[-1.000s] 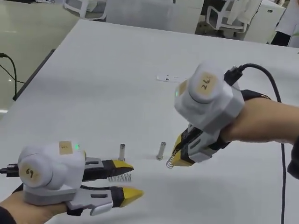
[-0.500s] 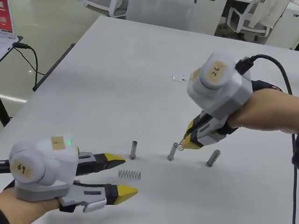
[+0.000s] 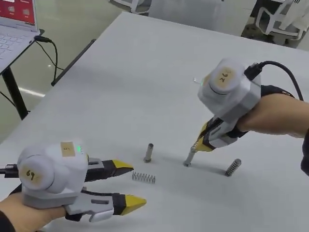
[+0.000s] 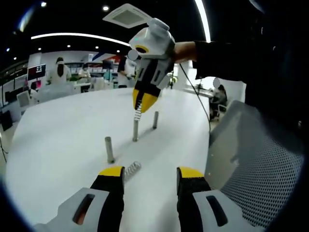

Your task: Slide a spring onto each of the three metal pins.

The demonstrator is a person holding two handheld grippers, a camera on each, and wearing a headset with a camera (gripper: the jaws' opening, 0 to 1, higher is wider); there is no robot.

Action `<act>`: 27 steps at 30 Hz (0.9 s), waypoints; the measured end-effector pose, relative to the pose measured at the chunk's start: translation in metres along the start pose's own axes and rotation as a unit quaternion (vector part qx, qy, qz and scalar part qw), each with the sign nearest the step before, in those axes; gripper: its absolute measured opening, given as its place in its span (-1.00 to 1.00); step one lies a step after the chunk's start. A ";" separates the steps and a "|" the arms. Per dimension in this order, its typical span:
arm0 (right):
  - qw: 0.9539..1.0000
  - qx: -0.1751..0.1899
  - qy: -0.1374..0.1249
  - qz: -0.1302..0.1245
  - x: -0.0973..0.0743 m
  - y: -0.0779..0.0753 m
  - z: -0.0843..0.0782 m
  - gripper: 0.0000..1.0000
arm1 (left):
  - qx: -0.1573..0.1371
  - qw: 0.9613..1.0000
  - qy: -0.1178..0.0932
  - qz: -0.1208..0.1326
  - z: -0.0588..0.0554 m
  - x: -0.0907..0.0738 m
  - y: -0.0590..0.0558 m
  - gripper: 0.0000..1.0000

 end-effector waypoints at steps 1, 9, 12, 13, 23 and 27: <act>1.000 -0.001 0.004 0.003 0.002 0.000 -0.001 -0.84 | -0.001 1.000 0.000 0.002 0.000 0.000 0.000 -0.26; 1.000 -0.004 0.012 0.013 0.010 -0.002 -0.003 -0.84 | -0.004 1.000 0.000 0.009 -0.001 -0.001 0.000 -0.27; 1.000 -0.008 0.019 0.018 0.017 -0.001 -0.004 -0.84 | -0.005 1.000 0.000 0.010 0.000 -0.001 0.000 -0.28; 1.000 -0.009 0.021 0.020 0.020 -0.001 -0.004 -0.84 | -0.004 1.000 0.000 0.010 0.000 -0.001 0.000 -0.28; 0.999 -0.019 0.040 0.030 0.040 0.004 -0.010 -0.84 | -0.008 1.000 0.001 0.016 0.000 -0.002 0.000 -0.29; 0.998 -0.023 0.048 0.033 0.046 0.006 -0.013 -0.84 | -0.009 1.000 0.002 0.018 0.000 -0.003 0.000 -0.30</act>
Point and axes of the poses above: the centre of the closed fingertips' face, and the gripper's own axes: x roughly forward along the fingers, y roughly to its left, z roughly out of its top, the point moved 8 cm from there along -x, roughly backward along the fingers, and after that the axes turned 11 degrees about -z, right-handed, at the moved point
